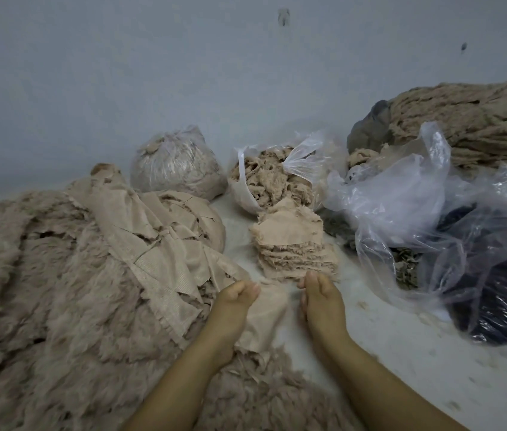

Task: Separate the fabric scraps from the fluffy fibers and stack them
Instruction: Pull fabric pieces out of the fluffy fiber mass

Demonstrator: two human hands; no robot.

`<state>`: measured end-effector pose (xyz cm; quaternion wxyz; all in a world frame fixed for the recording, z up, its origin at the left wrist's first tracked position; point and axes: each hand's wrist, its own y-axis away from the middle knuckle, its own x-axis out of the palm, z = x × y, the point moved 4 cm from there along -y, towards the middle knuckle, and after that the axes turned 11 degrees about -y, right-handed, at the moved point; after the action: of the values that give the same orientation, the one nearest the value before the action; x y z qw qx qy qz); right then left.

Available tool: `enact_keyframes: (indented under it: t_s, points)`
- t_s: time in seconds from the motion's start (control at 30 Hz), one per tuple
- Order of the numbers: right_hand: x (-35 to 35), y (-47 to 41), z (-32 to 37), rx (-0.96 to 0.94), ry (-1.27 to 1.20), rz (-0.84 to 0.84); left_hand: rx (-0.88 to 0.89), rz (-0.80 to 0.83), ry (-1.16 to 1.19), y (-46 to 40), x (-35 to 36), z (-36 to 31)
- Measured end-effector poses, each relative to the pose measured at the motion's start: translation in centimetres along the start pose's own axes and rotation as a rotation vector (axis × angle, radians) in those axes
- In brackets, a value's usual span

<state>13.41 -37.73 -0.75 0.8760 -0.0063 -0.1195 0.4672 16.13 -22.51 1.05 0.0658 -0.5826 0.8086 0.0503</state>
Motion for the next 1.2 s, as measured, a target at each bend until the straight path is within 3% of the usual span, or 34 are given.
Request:
enact_keyframes:
  t_s: [0.13, 0.27, 0.37, 0.47, 0.6, 0.67, 0.83, 1.03, 1.1, 1.2]
  points:
    - [2.6, 1.5, -0.4, 0.037, 0.100, 0.283, 0.019, 0.084, -0.061, 0.6, 1.0, -0.1]
    - [1.2, 0.7, 0.8, -0.050, -0.006, 0.049, -0.039, -0.064, 0.057, 0.1, -0.1, 0.1]
    - [0.4, 0.3, 1.3, -0.091, -0.021, -0.034, -0.066, -0.142, 0.050, -0.4, -0.8, 0.4]
    - [0.7, 0.6, 1.1, -0.079, -0.058, -0.024, -0.046, -0.128, 0.115, -0.2, -0.6, 0.3]
    - [0.8, 1.0, 0.9, -0.051, -0.098, -0.052, 0.032, -0.062, 0.017, 0.2, -0.1, 0.4]
    - [0.7, 1.0, 0.8, -0.021, -0.108, -0.053, 0.058, -0.090, 0.006, 0.0, 0.0, 0.7]
    - [2.3, 2.1, -0.4, 0.131, -0.080, 0.163, 0.115, -0.207, 0.012, -0.5, -0.5, 0.9]
    - [1.6, 1.1, 0.8, 0.044, -0.176, 0.053, 0.249, -0.295, -0.156, -0.6, -1.0, 0.4]
    - [1.0, 0.7, 1.2, 0.056, -0.211, 0.038, 0.230, -0.313, -0.174, -0.6, -1.2, 0.6]
    - [-0.6, -0.3, 1.7, 0.092, -0.306, -0.026, 0.048, -0.353, 0.041, -0.8, -2.2, 1.3]
